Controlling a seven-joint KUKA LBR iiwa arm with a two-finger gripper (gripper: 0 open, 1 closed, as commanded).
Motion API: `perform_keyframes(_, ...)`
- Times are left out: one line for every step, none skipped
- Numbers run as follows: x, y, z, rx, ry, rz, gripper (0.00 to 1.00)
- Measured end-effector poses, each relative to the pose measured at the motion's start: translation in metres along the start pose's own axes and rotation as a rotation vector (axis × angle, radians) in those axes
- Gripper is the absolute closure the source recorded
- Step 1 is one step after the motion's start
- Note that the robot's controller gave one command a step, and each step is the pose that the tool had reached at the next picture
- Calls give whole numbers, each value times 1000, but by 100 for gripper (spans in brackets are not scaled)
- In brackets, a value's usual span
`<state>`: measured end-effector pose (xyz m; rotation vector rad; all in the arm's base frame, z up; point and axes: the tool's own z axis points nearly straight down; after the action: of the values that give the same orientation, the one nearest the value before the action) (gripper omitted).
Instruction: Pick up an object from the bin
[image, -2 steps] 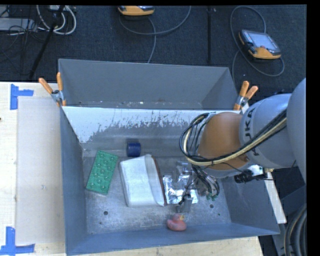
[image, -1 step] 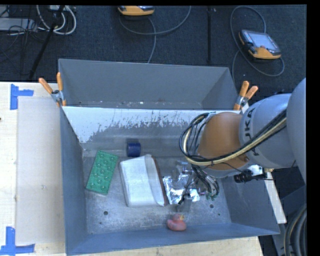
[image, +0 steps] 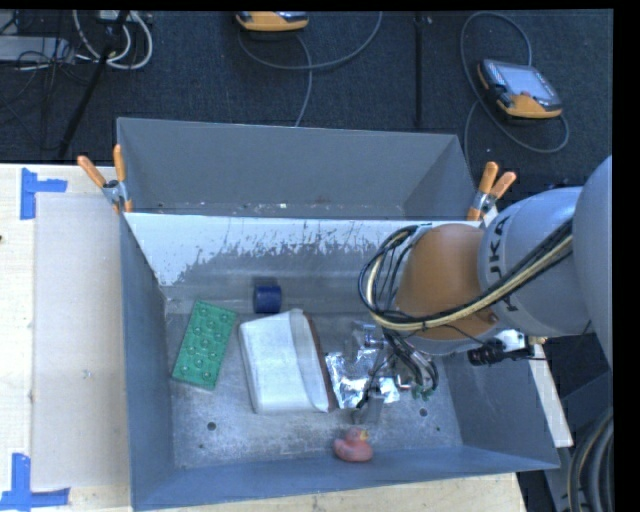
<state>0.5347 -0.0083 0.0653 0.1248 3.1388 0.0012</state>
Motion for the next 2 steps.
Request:
perform_keyframes(0,0,0,0,0,2,0)
perform_keyframes(0,0,0,0,0,4,0)
